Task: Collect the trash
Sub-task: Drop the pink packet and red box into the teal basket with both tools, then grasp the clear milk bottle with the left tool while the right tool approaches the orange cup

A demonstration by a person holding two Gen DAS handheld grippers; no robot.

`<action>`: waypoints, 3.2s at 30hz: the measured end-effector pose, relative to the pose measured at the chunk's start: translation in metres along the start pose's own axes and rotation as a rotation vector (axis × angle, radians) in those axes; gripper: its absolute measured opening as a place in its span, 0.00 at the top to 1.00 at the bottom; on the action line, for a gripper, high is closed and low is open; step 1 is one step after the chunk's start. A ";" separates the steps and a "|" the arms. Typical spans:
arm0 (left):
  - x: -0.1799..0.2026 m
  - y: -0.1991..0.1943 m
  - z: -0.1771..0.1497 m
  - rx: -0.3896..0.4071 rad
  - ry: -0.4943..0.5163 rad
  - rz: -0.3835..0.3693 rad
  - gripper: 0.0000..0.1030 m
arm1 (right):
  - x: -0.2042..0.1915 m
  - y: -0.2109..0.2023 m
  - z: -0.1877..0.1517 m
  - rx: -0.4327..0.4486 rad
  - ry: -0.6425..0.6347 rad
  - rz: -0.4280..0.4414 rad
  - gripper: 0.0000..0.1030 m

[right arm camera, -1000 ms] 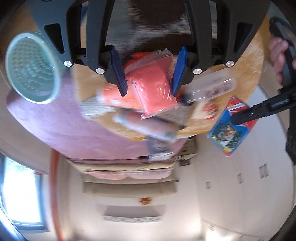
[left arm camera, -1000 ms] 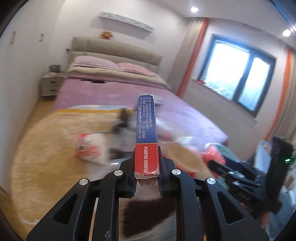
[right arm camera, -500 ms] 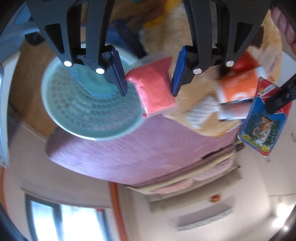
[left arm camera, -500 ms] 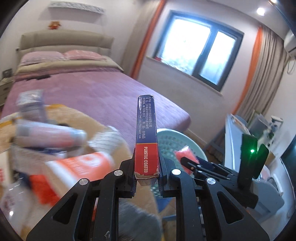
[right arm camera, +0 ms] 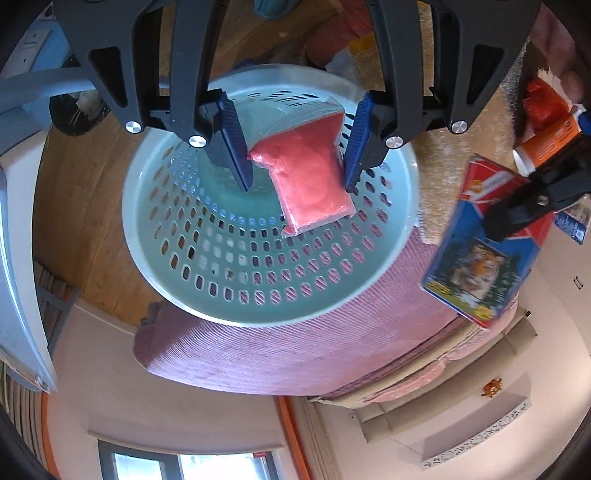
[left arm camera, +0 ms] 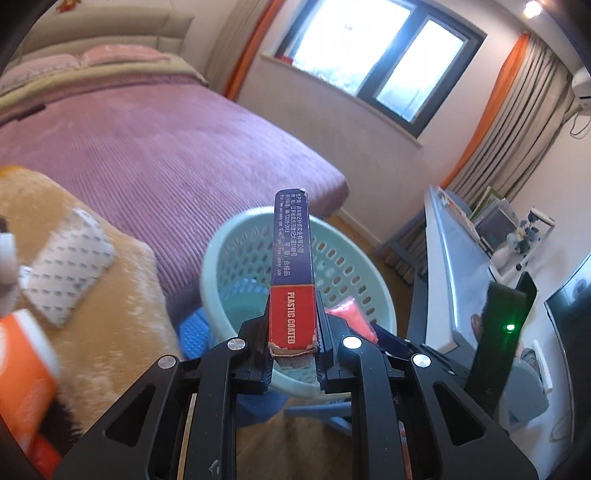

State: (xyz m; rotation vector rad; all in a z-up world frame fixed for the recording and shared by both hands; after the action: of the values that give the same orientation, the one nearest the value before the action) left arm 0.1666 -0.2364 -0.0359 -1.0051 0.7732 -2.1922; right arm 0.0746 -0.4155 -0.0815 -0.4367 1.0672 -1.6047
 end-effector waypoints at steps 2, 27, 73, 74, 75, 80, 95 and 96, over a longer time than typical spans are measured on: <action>-0.003 0.009 -0.002 -0.022 -0.008 -0.013 0.84 | 0.006 0.004 0.000 -0.004 0.011 -0.003 0.53; -0.001 -0.133 -0.077 0.247 0.031 0.052 0.42 | -0.067 -0.070 -0.007 0.144 -0.129 0.107 0.45; -0.182 -0.239 -0.173 0.158 -0.278 0.599 0.26 | -0.176 -0.031 -0.054 0.015 -0.388 0.171 0.42; -0.182 -0.238 -0.173 0.154 -0.282 0.586 0.26 | -0.168 -0.029 -0.051 0.010 -0.368 0.163 0.42; -0.182 -0.235 -0.174 0.147 -0.287 0.573 0.26 | -0.160 -0.026 -0.048 0.004 -0.349 0.158 0.42; -0.181 -0.226 -0.172 0.124 -0.280 0.578 0.31 | -0.149 -0.026 -0.053 -0.011 -0.436 0.165 0.42; -0.184 -0.223 -0.176 0.134 -0.291 0.567 0.47 | -0.162 -0.026 -0.065 -0.016 -0.523 0.332 0.29; -0.183 -0.224 -0.176 0.138 -0.287 0.567 0.47 | -0.164 -0.025 -0.068 -0.022 -0.543 0.330 0.29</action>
State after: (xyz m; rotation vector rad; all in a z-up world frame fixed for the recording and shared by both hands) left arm 0.0617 0.0846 -0.0558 -0.8737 0.6620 -1.5547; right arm 0.0628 -0.2390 -0.0562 -0.6314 0.6962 -1.0937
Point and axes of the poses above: each gripper's, at about its wrist camera, not at the fingertips, and y roughly the way its jaws point, x to its right, z to its top, the point moved 1 cm from there along y, roughly the way its jaws point, and after that the axes turned 8 degrees about -x, right-handed, at the moved point
